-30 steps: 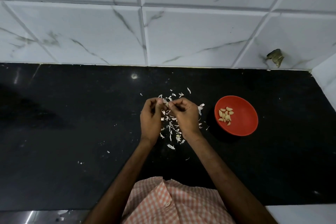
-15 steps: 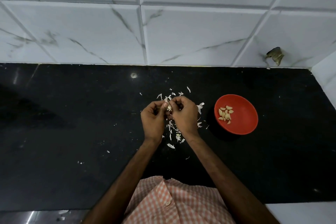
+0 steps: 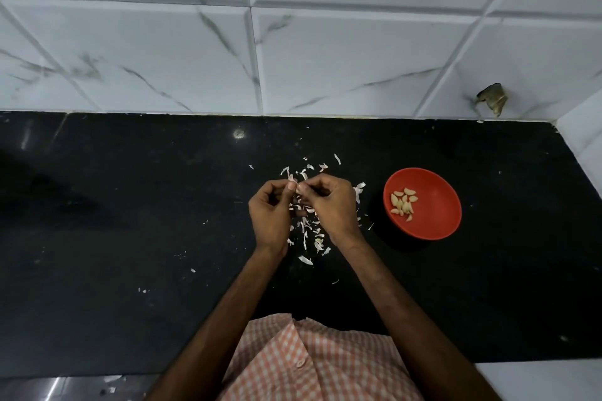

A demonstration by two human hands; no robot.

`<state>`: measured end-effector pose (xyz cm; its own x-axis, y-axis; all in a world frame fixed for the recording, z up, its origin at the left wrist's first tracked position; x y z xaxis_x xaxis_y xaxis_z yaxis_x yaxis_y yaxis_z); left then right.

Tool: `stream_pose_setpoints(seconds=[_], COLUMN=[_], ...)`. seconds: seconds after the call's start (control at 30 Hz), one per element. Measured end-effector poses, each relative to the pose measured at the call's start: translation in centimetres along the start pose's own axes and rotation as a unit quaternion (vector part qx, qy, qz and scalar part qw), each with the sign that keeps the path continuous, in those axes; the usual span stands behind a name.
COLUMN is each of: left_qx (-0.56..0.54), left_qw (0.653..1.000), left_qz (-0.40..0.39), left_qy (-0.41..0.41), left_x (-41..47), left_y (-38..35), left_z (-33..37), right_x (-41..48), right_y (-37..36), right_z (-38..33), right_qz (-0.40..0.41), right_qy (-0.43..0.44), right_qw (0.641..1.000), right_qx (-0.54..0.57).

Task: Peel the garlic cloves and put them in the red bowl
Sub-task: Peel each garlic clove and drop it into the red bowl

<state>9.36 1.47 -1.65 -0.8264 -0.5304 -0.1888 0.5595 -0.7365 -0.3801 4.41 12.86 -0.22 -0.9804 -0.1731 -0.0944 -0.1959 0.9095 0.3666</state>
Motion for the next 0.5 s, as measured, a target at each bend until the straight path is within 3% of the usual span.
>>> stream_pose_setpoints(seconds=[0.13,0.5], left_qx=[-0.008,0.040], left_qw=[1.000,0.999], left_qz=[-0.008,-0.002], left_qy=[0.006,-0.019], left_x=[-0.3,0.0], left_y=[-0.3,0.5], left_z=[-0.1,-0.2], right_x=[-0.1,-0.3], right_y=[0.0,0.9], right_z=[-0.2,-1.6], right_qz=[0.033,0.006], right_qy=[-0.025,0.081], right_qw=[0.999,0.986], right_qx=[0.011,-0.143])
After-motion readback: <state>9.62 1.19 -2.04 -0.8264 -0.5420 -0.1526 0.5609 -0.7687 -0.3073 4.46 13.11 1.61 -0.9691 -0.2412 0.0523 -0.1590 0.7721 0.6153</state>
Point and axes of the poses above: each hand's wrist, its own x-axis towards the middle knuckle, its own y-axis out of the back of the hand, z = x × y, the point moved 3 cm from there along x, towards the middle knuckle, and after that the axes turned 10 degrees about -x, right-handed, at the moved point
